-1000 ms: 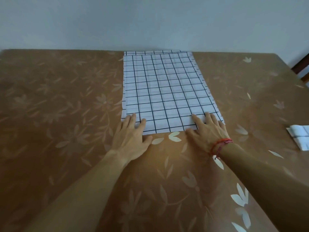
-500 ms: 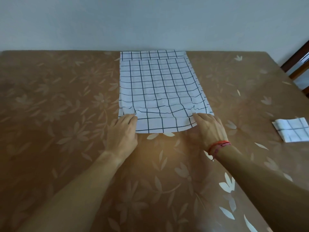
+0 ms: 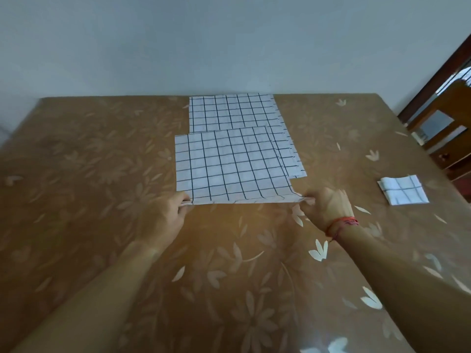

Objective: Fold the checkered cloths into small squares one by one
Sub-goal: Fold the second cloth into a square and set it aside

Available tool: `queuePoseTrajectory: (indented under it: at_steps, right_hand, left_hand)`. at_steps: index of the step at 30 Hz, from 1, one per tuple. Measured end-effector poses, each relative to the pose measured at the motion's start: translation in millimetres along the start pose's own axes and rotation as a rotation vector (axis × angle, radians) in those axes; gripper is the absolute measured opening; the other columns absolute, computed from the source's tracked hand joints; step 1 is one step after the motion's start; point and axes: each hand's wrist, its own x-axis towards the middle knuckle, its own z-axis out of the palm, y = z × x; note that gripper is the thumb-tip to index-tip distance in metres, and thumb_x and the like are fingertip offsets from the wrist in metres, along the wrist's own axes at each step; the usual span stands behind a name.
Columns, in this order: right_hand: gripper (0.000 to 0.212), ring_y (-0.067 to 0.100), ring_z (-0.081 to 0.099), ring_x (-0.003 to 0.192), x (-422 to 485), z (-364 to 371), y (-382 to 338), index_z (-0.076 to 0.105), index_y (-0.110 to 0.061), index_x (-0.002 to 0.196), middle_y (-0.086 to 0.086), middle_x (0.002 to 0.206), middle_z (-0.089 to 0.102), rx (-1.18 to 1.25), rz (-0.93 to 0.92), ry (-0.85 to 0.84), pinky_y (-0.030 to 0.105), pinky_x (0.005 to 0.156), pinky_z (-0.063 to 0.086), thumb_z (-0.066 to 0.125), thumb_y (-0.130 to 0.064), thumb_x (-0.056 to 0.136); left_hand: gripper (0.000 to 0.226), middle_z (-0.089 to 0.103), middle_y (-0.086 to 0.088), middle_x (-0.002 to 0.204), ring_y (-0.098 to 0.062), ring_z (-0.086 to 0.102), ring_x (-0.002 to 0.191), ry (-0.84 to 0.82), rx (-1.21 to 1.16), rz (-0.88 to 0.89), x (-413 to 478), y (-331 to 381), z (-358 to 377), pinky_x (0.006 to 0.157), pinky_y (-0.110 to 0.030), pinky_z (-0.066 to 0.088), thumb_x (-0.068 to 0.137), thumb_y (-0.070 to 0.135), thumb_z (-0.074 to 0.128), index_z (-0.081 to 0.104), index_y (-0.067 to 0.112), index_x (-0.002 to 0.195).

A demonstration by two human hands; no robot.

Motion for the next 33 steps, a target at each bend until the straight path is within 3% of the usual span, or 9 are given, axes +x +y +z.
queuePoseTrajectory:
  at_steps: [4,8,10,14,17,21,25,28,33]
  right_hand:
    - [0.016,0.027,0.065,0.089,-33,-22,0,0.074,-0.030,0.088,0.003,0.089,0.073,0.131,0.091,-0.117,0.030,0.078,0.051,0.066,-0.028,0.074]
    - [0.008,0.016,0.062,0.072,-73,-40,2,0.068,-0.030,0.068,-0.010,0.063,0.065,0.238,0.082,-0.175,0.021,0.061,0.041,0.072,-0.024,0.072]
    - [0.009,0.014,0.062,0.067,-93,-49,1,0.069,-0.027,0.067,-0.009,0.059,0.063,0.285,0.068,-0.170,0.022,0.060,0.043,0.075,-0.022,0.072]
    - [0.016,0.022,0.064,0.065,-131,-55,7,0.070,-0.013,0.068,0.005,0.058,0.065,0.285,0.058,-0.173,0.028,0.059,0.048,0.077,-0.026,0.071]
    - [0.011,0.017,0.065,0.063,-157,-54,12,0.071,-0.019,0.072,0.000,0.057,0.065,0.311,0.066,-0.202,0.024,0.057,0.048,0.079,-0.027,0.072]
    - [0.013,0.006,0.062,0.063,-182,-53,17,0.070,-0.028,0.079,-0.007,0.061,0.065,0.348,0.073,-0.258,0.015,0.056,0.041,0.080,-0.024,0.073]
    - [0.013,0.011,0.065,0.067,-191,-55,25,0.070,-0.021,0.067,-0.005,0.063,0.068,0.349,0.102,-0.271,0.024,0.061,0.049,0.080,-0.025,0.073]
    - [0.014,0.010,0.066,0.065,-184,-53,26,0.073,-0.018,0.065,-0.005,0.061,0.069,0.364,0.126,-0.261,0.028,0.065,0.053,0.082,-0.026,0.072]
    - [0.014,0.002,0.063,0.071,-159,-42,9,0.072,-0.027,0.078,-0.010,0.074,0.070,0.485,0.128,-0.245,0.021,0.071,0.049,0.082,-0.017,0.073]
  left_hand:
    - [0.010,0.073,0.000,0.080,-0.021,0.066,0.071,0.001,-0.037,-0.096,-35,4,-25,0.061,-0.029,0.046,0.087,0.009,0.069,0.074,0.015,0.093]
    - [0.011,0.074,-0.004,0.078,-0.021,0.061,0.063,-0.039,-0.059,-0.186,-77,16,-51,0.055,-0.024,0.034,0.091,0.012,0.066,0.075,0.012,0.097]
    - [0.013,0.075,0.001,0.082,-0.015,0.066,0.068,-0.068,-0.101,-0.213,-102,19,-63,0.059,-0.022,0.039,0.091,0.012,0.066,0.076,0.014,0.099]
    - [0.015,0.073,0.011,0.087,-0.004,0.068,0.079,-0.139,-0.249,-0.338,-145,27,-86,0.068,-0.005,0.040,0.088,0.010,0.069,0.076,0.019,0.098]
    - [0.015,0.069,0.013,0.080,0.000,0.063,0.077,-0.105,-0.315,-0.399,-173,38,-96,0.068,0.000,0.039,0.081,-0.001,0.073,0.077,0.012,0.089]
    - [0.013,0.069,0.014,0.075,0.006,0.063,0.072,-0.170,-0.336,-0.380,-205,43,-101,0.064,-0.003,0.041,0.084,0.002,0.071,0.075,0.015,0.083]
    - [0.025,0.071,0.016,0.080,0.007,0.063,0.083,-0.192,-0.361,-0.351,-220,39,-106,0.067,-0.005,0.043,0.084,0.004,0.073,0.071,0.029,0.082]
    - [0.023,0.071,0.014,0.080,0.004,0.063,0.083,-0.183,-0.365,-0.353,-220,34,-106,0.067,-0.007,0.046,0.084,0.003,0.073,0.073,0.026,0.084]
    - [0.012,0.071,0.013,0.083,0.000,0.065,0.082,-0.138,-0.334,-0.431,-208,21,-98,0.071,-0.016,0.051,0.086,0.010,0.072,0.075,0.020,0.089]
